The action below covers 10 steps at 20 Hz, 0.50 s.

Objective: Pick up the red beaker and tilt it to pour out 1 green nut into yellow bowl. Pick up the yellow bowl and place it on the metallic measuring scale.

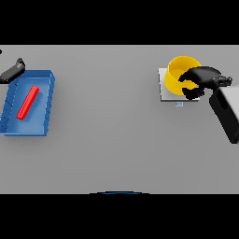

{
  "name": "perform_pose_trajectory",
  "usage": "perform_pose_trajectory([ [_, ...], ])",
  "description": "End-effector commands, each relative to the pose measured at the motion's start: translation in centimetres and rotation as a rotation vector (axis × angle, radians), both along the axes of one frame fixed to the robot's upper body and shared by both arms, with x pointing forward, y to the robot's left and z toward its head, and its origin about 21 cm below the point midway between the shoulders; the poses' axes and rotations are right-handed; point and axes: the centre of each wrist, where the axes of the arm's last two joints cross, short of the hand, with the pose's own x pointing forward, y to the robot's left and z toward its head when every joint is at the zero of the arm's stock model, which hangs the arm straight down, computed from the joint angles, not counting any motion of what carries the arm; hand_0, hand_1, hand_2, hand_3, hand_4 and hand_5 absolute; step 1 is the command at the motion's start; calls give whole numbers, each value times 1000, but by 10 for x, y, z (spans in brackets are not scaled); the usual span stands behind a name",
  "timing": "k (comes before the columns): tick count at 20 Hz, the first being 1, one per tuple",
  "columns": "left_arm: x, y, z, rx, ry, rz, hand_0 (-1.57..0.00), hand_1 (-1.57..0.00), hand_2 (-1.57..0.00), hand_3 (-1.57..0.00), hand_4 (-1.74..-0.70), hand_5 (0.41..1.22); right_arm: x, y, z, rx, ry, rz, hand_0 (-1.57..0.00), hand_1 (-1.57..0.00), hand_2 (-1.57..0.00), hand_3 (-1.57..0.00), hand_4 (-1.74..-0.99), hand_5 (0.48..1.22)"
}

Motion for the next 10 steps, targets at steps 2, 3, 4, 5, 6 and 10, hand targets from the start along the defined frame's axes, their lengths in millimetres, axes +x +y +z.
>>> perform_pose_trajectory([
  [2, 0, 0, -1, -6, 13, 4, 1, 1, 1, 1, -853, 772, 1, 2, 1, -16, 3, 3, -297, -223, -297, -509, -1487, 848],
  [3, 0, -1, 0, -11, 10, 3, 1, 1, 1, 1, -853, 771, 2, 1, 4, -30, 9, -4, -237, -178, -256, -465, -1471, 836],
  [4, -1, -3, -3, -10, 11, -6, 1, 1, 1, 1, -854, 770, 1, 1, 1, -41, 10, -3, -190, -142, -216, -428, -1460, 826],
  [5, 0, -3, 0, -4, 8, -3, 1, 1, 1, 1, -856, 772, 2, -2, 2, -44, 6, 2, -152, -114, -182, -397, -1452, 818],
  [6, -2, 0, -1, -1, 2, 2, 1, 1, 1, 1, -854, 774, 0, -2, -3, -49, 8, -1, -121, -91, -145, -360, -1442, 811],
  [10, -2, -7, 0, -5, 7, -1, 1, 1, 1, 1, -851, 768, 0, -1, 0, -47, 1, 21, -49, -37, -59, -263, -1414, 796],
])
